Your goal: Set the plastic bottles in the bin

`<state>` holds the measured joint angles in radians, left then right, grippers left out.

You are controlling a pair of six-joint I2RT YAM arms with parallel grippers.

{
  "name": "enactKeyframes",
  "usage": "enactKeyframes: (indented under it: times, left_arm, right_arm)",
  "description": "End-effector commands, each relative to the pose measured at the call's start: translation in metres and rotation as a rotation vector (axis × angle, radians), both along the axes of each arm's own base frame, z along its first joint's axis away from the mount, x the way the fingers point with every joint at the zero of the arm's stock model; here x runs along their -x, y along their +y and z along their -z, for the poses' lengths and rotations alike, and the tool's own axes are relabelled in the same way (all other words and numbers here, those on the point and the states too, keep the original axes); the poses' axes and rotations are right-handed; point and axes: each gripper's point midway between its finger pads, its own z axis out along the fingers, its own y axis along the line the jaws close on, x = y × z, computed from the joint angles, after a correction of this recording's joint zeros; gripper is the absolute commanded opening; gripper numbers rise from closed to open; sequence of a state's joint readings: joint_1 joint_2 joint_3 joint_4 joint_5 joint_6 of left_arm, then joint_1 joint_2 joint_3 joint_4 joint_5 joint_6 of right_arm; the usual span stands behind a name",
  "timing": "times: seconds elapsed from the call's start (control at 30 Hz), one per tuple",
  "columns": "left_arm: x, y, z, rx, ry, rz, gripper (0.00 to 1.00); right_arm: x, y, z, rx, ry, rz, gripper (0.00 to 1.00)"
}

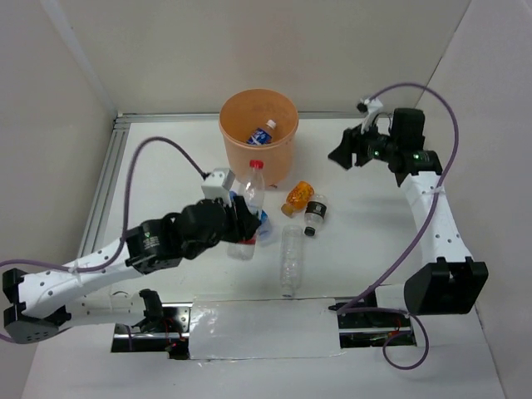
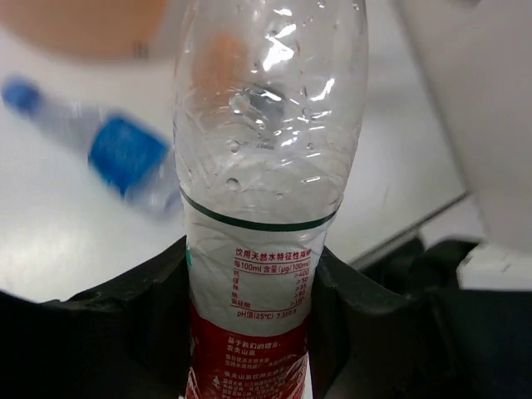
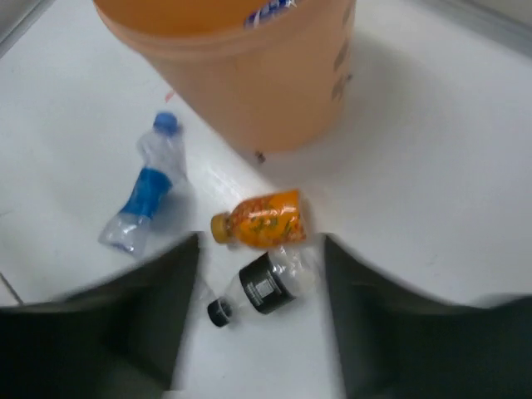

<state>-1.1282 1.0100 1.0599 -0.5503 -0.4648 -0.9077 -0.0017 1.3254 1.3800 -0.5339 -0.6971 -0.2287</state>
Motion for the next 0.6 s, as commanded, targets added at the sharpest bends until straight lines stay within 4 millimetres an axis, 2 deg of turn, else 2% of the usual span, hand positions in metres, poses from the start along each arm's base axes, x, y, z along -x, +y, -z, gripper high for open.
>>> enactKeyframes:
  times: [0.0, 0.03, 0.07, 0.1, 0.13, 0.17, 0.2, 0.23, 0.27, 0.3, 0.33, 0.37, 0.4, 0.43, 0.5, 0.57]
  left_arm:
    - [-0.051, 0.001, -0.085, -0.017, -0.314, -0.056, 0.00]
    - [-0.071, -0.009, -0.085, -0.048, -0.341, -0.071, 0.00]
    - [-0.086, -0.015, -0.096, -0.040, -0.374, -0.072, 0.00]
    - [-0.112, -0.012, -0.128, 0.011, -0.442, -0.118, 0.00]
    - [-0.129, -0.014, -0.135, 0.022, -0.461, -0.137, 0.00]
    - [-0.154, -0.023, -0.124, 0.000, -0.447, -0.155, 0.00]
    - [-0.181, -0.012, -0.131, 0.017, -0.459, -0.218, 0.00]
    - [-0.196, -0.011, -0.153, 0.053, -0.491, -0.246, 0.00]
    - [-0.226, -0.007, -0.139, 0.024, -0.476, -0.284, 0.00]
    - [-0.240, -0.006, -0.142, 0.031, -0.485, -0.300, 0.01]
    - [-0.253, -0.005, -0.162, 0.074, -0.515, -0.321, 0.01]
    - [-0.265, -0.004, -0.165, 0.085, -0.516, -0.332, 0.02]
    - [-0.290, -0.001, -0.149, 0.067, -0.491, -0.365, 0.03]
    - [-0.299, 0.000, -0.170, 0.109, -0.519, -0.378, 0.03]
    - [-0.318, 0.009, -0.168, 0.108, -0.510, -0.399, 0.04]
    - [-0.335, 0.006, -0.161, 0.127, -0.494, -0.403, 0.06]
  right_arm:
    - [0.030, -0.006, 0.073, -0.004, 0.251, 0.003, 0.79]
    - [0.034, -0.005, 0.082, -0.012, 0.278, -0.007, 0.88]
    - [0.038, -0.004, 0.095, -0.022, 0.322, -0.001, 0.90]
    - [0.040, -0.008, 0.114, -0.031, 0.377, 0.016, 0.90]
    - [0.042, -0.007, 0.123, -0.038, 0.410, 0.020, 0.93]
    - [0.042, -0.007, 0.130, -0.038, 0.433, 0.021, 0.95]
    - [0.045, -0.009, 0.144, -0.043, 0.478, 0.017, 0.95]
    - [0.044, -0.009, 0.147, -0.043, 0.489, 0.017, 0.96]
    - [0.048, -0.008, 0.151, -0.050, 0.504, 0.010, 0.96]
    - [0.048, -0.008, 0.157, -0.045, 0.509, 0.006, 0.96]
    - [0.050, -0.008, 0.162, -0.046, 0.517, 0.006, 0.96]
    - [0.048, -0.008, 0.161, -0.045, 0.508, 0.006, 0.96]
    - [0.049, -0.008, 0.167, -0.046, 0.520, 0.006, 0.98]
    - [0.051, -0.008, 0.170, -0.046, 0.529, 0.006, 0.98]
    - [0.052, -0.005, 0.175, -0.062, 0.551, -0.010, 0.99]
    - [0.057, -0.003, 0.188, -0.073, 0.598, -0.017, 0.99]
